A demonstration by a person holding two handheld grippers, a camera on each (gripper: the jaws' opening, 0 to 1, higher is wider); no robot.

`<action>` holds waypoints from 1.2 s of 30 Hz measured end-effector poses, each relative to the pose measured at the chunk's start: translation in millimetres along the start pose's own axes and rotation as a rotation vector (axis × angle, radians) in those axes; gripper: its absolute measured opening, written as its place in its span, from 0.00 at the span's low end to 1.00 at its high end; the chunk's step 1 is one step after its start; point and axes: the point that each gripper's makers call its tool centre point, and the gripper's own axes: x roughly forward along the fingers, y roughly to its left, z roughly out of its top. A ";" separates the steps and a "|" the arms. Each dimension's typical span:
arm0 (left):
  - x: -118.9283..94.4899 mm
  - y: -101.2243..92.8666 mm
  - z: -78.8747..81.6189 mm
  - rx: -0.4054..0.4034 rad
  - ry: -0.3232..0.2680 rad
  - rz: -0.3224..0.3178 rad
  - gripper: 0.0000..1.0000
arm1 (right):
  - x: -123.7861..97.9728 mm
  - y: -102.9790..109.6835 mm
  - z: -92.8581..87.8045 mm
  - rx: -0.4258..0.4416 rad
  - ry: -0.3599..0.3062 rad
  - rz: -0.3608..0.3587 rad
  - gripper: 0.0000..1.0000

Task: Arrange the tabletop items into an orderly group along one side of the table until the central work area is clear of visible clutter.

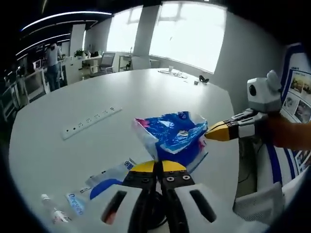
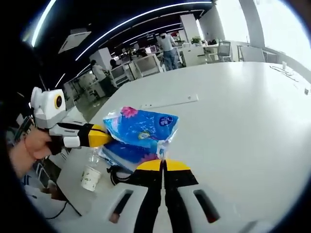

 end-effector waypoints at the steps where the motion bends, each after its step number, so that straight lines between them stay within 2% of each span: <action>1: 0.7 -1.2 1.6 -0.001 -0.005 0.002 0.00 | -0.4 -1.8 1.6 -0.002 -0.001 0.000 0.00; 14: 17.3 -16.0 22.5 -0.055 -0.060 0.042 0.00 | -7.9 -27.3 26.5 -0.031 -0.027 0.007 0.00; 32: 59.0 -38.6 51.1 -0.081 -0.106 0.050 0.00 | -17.0 -80.4 51.2 -0.051 -0.046 -0.014 0.00; 36: 69.5 -40.6 55.0 -0.112 -0.113 0.049 0.00 | -14.8 -94.2 57.0 -0.057 -0.045 -0.021 0.00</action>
